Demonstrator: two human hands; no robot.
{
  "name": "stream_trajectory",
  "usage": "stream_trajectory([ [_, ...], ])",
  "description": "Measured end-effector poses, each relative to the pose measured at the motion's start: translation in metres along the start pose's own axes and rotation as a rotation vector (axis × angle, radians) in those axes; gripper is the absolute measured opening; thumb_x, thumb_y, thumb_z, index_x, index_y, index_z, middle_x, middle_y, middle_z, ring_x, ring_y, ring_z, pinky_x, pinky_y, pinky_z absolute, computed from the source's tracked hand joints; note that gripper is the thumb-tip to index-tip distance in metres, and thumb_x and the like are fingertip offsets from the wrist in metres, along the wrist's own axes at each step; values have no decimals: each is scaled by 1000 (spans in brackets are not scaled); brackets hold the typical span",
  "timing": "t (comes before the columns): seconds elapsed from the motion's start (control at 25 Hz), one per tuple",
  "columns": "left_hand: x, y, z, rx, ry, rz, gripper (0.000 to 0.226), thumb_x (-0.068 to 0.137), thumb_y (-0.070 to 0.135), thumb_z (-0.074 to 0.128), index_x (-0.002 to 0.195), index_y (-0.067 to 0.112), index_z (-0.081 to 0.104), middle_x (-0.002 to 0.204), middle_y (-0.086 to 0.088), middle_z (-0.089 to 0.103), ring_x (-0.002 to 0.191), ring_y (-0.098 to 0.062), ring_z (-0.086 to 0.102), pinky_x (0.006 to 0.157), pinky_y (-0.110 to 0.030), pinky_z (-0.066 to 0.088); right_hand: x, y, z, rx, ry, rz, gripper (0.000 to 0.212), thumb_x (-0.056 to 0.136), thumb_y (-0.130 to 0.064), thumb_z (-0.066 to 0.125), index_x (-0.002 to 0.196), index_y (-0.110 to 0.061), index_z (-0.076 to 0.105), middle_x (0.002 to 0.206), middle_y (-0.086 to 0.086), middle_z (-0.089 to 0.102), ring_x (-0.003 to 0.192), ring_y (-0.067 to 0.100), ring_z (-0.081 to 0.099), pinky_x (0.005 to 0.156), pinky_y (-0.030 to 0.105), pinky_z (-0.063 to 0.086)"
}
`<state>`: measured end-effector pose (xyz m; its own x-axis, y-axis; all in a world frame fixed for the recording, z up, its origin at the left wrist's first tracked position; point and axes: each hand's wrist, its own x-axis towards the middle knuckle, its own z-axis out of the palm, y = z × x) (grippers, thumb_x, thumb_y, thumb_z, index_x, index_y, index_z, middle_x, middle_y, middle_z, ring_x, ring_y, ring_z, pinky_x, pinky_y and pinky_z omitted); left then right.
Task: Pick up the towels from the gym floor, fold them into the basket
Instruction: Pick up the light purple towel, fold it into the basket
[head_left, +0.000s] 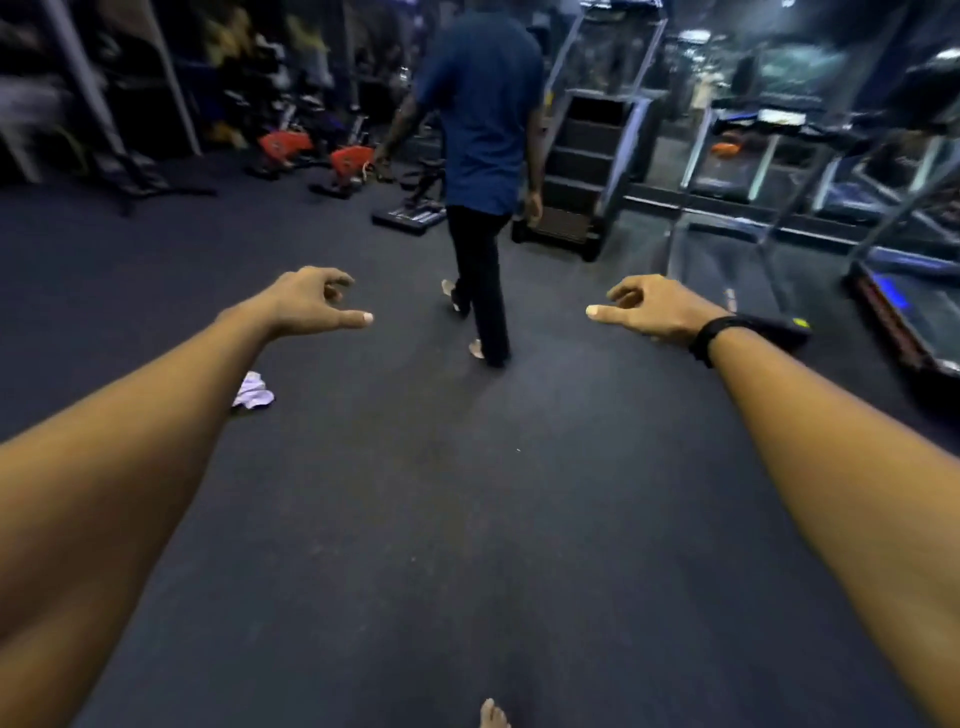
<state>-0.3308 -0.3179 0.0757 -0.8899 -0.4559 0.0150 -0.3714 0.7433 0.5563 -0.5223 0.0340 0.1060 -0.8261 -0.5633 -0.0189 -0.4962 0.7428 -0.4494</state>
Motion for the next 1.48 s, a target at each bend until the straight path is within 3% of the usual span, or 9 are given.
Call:
stream_trajectory([
  [0.16,34,-49,-38,13,118,-147,75,74,51,74,137,19,49,128,-7,60,117,-25,57,105,-37,40,121,-54,23,23,-66,-152,67,82,-58,63,130,-11,55,129,10,60,116,27,57,95,42,50],
  [0.4,63,-106,-98,40,260,-340,77,74,52,74,138,19,47,131,-8,58,118,-25,55,105,-41,42,251,-155,56,64,-171,-413,73,80,-60,62,119,2,59,114,21,65,105,34,61,92,43,49],
  [0.52,78,-138,-116,42,310,-417,77,73,52,74,138,20,48,130,-8,58,118,-26,55,105,-41,42,299,-204,78,58,-242,-511,79,81,-58,61,117,11,55,118,33,58,112,44,53,95,52,45],
  [0.6,89,-165,-126,41,330,-464,76,74,51,74,137,19,48,129,-8,59,117,-26,56,105,-39,41,333,-233,94,56,-278,-532,71,85,-51,63,121,9,54,122,31,57,107,42,56,92,47,47],
  [0.72,113,-210,-143,29,354,-500,75,75,50,74,138,18,48,129,-9,59,118,-27,55,105,-38,41,383,-277,120,46,-318,-537,63,84,-52,64,128,-8,55,127,11,59,104,22,55,85,29,41],
  [1.16,275,-425,-279,-24,385,-549,79,75,51,74,141,21,43,133,-5,56,123,-23,51,103,-37,40,588,-512,228,49,-325,-597,71,75,-64,64,127,-16,55,126,8,58,113,24,56,95,37,46],
  [1.28,324,-473,-322,-18,381,-547,79,75,51,73,142,20,42,135,-6,55,125,-24,51,104,-39,40,642,-566,251,85,-324,-589,88,62,-76,62,127,-17,55,127,7,57,110,25,59,96,42,49],
  [1.48,399,-554,-353,-12,357,-540,77,77,49,72,142,19,42,136,-7,54,126,-25,50,105,-39,40,731,-629,314,75,-338,-597,68,80,-60,63,130,-15,54,131,7,56,119,24,53,95,34,43],
])
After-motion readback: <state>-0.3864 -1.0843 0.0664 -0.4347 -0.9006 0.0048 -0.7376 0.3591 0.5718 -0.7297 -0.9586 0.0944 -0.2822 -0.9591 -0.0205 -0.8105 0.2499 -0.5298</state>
